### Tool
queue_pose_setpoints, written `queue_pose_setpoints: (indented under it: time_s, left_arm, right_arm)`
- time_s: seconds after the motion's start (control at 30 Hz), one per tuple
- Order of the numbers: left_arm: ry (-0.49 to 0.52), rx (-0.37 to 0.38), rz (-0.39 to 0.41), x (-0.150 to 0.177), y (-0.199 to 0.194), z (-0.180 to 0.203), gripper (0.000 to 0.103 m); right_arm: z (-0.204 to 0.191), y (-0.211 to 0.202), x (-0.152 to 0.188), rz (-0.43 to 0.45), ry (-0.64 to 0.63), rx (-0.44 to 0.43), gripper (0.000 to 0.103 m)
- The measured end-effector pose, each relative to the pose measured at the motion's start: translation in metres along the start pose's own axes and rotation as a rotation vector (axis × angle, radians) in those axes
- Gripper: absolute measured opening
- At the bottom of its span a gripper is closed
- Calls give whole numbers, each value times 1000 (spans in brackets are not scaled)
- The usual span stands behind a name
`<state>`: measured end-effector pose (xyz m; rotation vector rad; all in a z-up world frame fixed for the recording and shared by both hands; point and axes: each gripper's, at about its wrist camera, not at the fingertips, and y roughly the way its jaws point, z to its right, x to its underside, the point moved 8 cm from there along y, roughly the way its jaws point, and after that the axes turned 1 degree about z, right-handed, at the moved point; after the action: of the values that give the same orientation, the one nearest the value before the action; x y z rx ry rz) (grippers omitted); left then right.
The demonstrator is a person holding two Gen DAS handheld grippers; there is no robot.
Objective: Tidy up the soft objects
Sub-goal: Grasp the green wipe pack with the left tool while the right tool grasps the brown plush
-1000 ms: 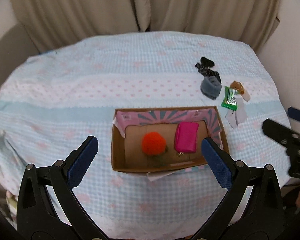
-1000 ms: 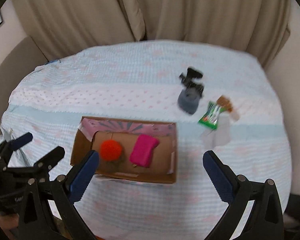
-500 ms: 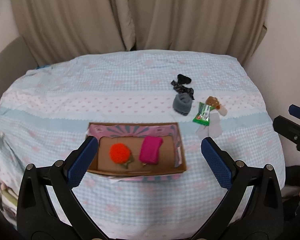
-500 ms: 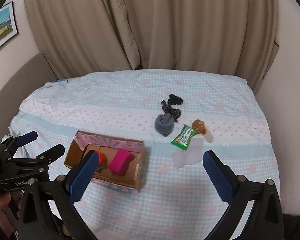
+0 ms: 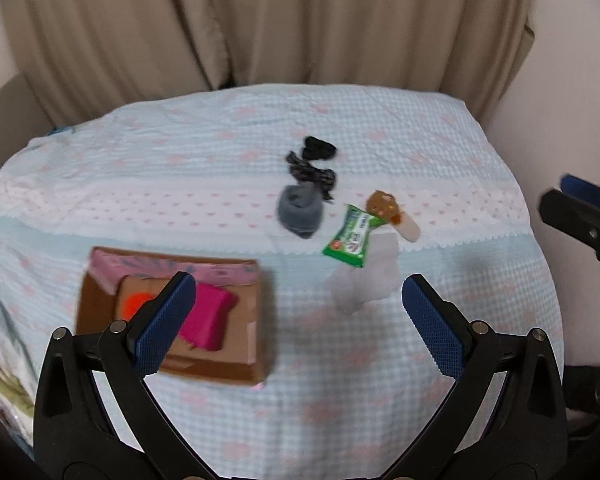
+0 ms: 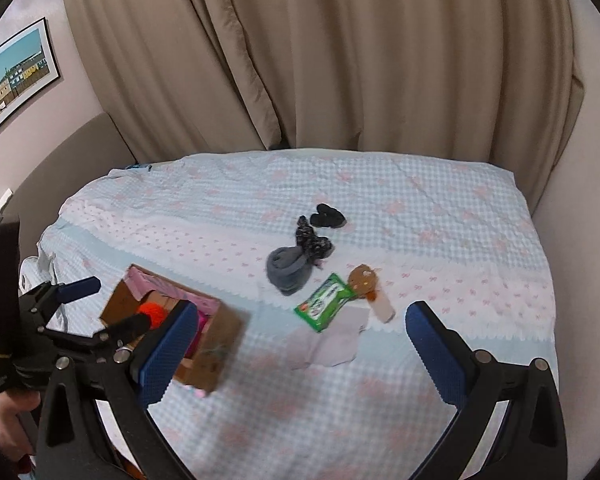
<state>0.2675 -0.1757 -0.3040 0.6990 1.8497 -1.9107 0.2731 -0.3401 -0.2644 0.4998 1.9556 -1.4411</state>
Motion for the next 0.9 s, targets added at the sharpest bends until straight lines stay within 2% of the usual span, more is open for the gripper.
queue_pose_setpoints:
  time_s: [0.17,0.43,0.5,0.73,0.9]
  left_arm:
    - [29,48,-24,-6,63,43,102]
    - [79,40,-61,-12,179,79,102]
    - [78,38,-74,-11,202,81,102]
    - [98,11,-119,-8,276,78,94]
    - [87,21,-151,0,309,75,87]
  right_arm:
    - [49,48,0,-24,-15,-12,103]
    - [108,146,14,-66,-32,-52,103]
    - [117,175,22,-81,-24,-74,95]
    - [134,259,43,-142,-9,-117,84]
    - [131,302,54,-180,-27,-155,66]
